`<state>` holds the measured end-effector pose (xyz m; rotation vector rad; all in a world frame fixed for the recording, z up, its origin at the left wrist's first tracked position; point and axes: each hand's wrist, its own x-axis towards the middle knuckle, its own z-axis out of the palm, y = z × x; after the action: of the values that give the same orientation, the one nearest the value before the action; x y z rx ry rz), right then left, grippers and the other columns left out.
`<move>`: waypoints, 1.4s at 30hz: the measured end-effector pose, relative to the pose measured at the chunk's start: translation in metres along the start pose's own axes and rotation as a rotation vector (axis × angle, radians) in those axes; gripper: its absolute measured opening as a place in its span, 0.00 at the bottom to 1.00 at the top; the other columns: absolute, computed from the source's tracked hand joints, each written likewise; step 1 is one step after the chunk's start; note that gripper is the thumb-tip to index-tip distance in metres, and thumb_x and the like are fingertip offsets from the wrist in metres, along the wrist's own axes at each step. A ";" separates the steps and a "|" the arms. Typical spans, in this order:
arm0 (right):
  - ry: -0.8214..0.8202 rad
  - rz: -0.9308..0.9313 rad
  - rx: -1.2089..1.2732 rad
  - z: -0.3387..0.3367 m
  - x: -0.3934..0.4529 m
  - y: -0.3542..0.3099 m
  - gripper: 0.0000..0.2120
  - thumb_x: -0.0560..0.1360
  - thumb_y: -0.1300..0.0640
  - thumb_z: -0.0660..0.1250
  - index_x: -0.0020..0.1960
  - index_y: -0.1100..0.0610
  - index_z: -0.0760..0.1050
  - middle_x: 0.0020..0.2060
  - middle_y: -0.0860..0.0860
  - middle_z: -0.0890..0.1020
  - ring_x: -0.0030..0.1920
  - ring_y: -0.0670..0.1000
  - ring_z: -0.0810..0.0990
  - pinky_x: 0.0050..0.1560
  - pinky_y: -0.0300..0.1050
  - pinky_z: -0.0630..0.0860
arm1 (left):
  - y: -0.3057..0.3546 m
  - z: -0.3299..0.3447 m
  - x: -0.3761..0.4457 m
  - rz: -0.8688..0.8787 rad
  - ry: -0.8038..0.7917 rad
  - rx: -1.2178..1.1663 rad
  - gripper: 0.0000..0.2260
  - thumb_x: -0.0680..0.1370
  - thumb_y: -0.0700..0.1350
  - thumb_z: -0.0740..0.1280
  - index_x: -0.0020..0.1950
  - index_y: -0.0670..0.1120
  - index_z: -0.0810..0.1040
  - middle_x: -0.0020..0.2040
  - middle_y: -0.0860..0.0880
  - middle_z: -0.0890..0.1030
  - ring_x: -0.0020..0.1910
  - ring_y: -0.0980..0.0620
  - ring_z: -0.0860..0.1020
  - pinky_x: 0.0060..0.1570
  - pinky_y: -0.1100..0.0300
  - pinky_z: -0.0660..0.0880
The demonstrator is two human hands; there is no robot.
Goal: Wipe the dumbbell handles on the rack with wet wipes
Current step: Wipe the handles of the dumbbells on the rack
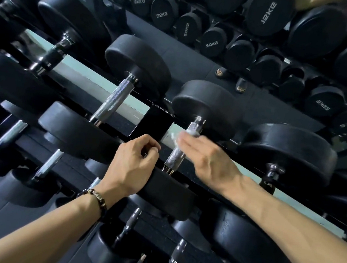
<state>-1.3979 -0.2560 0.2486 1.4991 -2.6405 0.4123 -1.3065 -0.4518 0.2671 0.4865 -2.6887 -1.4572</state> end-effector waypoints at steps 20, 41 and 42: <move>-0.092 -0.166 0.135 -0.012 -0.004 -0.003 0.25 0.75 0.69 0.55 0.68 0.57 0.77 0.66 0.52 0.80 0.58 0.57 0.83 0.52 0.53 0.83 | 0.015 -0.001 -0.013 -0.193 0.106 0.042 0.08 0.78 0.46 0.62 0.42 0.51 0.79 0.36 0.55 0.79 0.36 0.56 0.75 0.36 0.58 0.66; -0.114 -0.324 -0.210 -0.015 0.004 0.017 0.23 0.79 0.68 0.54 0.66 0.53 0.79 0.63 0.49 0.82 0.34 0.54 0.81 0.29 0.49 0.80 | 0.017 0.009 -0.033 -0.318 0.119 -0.010 0.25 0.76 0.61 0.55 0.69 0.52 0.72 0.58 0.55 0.75 0.57 0.55 0.71 0.61 0.54 0.68; -0.057 -0.259 -0.260 -0.017 0.008 0.027 0.24 0.77 0.69 0.54 0.65 0.55 0.79 0.61 0.51 0.83 0.33 0.55 0.80 0.29 0.49 0.80 | 0.017 0.009 -0.033 -0.316 0.117 -0.011 0.23 0.78 0.60 0.56 0.69 0.52 0.72 0.57 0.56 0.74 0.56 0.56 0.70 0.61 0.54 0.68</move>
<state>-1.4261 -0.2451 0.2618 1.7506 -2.3786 0.0053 -1.2812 -0.4259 0.2795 1.0014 -2.5993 -1.4537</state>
